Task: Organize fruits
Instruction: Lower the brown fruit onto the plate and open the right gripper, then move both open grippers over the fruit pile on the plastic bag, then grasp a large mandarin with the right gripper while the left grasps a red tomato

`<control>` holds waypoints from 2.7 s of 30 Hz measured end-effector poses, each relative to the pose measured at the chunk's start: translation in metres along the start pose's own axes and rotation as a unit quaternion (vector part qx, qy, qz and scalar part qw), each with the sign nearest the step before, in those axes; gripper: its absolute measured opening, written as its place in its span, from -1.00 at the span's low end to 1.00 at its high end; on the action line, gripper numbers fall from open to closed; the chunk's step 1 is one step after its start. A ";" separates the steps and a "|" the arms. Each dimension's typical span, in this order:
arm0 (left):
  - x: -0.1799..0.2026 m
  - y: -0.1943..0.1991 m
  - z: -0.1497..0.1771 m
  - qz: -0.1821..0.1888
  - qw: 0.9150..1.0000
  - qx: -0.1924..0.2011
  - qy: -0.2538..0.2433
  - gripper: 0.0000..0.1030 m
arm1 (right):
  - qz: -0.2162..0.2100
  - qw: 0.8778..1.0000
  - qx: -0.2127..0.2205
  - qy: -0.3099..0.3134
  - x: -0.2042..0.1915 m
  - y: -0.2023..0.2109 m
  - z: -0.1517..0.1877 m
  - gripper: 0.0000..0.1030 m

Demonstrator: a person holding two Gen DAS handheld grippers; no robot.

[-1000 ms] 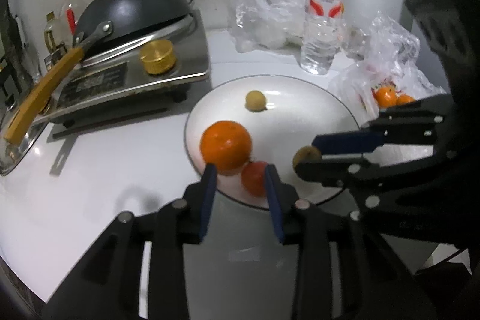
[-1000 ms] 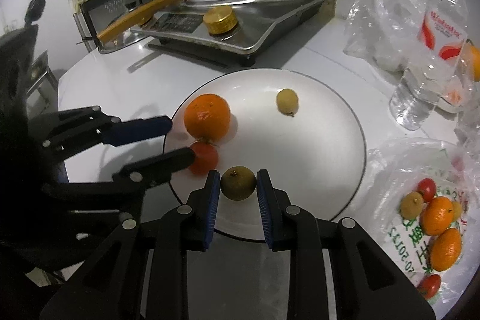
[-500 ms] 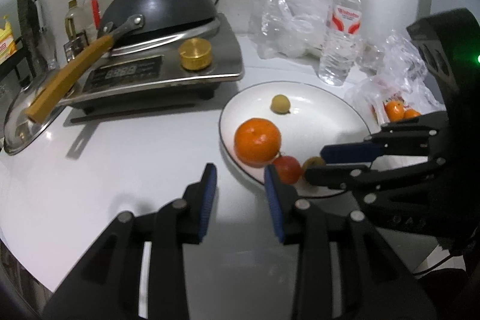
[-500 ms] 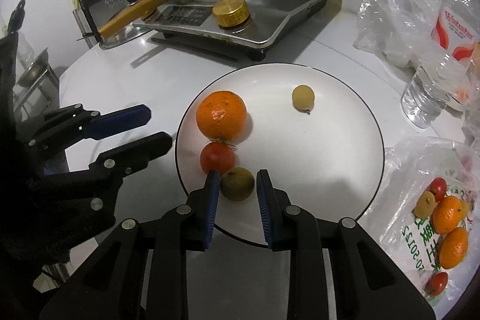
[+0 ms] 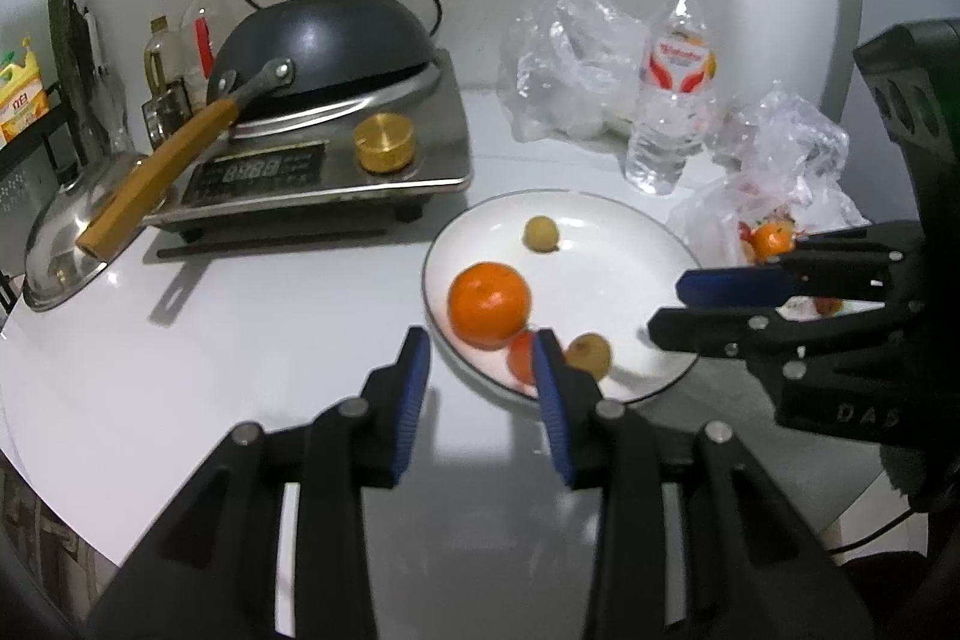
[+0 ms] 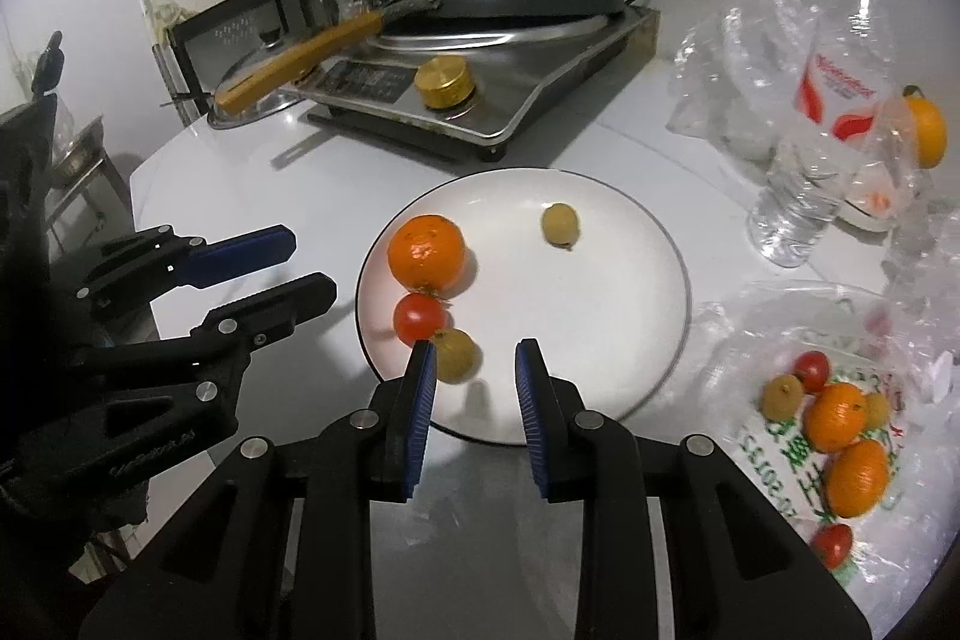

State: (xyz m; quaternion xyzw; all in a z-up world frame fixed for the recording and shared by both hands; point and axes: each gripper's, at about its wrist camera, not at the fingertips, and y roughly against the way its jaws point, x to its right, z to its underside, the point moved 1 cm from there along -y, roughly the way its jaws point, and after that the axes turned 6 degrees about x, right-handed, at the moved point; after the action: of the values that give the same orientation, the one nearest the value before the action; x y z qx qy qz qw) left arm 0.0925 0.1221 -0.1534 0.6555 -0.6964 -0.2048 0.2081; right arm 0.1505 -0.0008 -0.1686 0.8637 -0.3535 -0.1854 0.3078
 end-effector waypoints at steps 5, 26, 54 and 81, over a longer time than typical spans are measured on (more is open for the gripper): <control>0.015 0.007 -0.004 0.004 1.000 0.007 0.000 -0.18 | 0.006 1.000 0.009 -0.002 0.010 0.018 0.006 -0.44; 0.102 0.005 -0.021 0.058 0.998 -0.005 -0.028 -0.18 | 0.040 0.997 0.053 -0.041 0.078 0.087 0.043 -0.43; 0.179 -0.025 -0.028 0.080 0.994 -0.032 -0.072 -0.18 | 0.071 0.993 0.057 -0.074 0.166 0.105 0.073 -0.20; 0.203 -0.068 -0.031 0.078 0.992 -0.069 -0.066 -0.18 | 0.034 0.997 -0.002 -0.074 0.202 0.053 0.077 0.00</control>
State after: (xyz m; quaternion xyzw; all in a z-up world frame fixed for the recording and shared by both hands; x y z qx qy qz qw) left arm 0.1547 -0.0844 -0.1614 0.5685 -0.7417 -0.2783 0.2220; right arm 0.2204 -0.2079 -0.2112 0.8344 -0.4039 -0.2395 0.2887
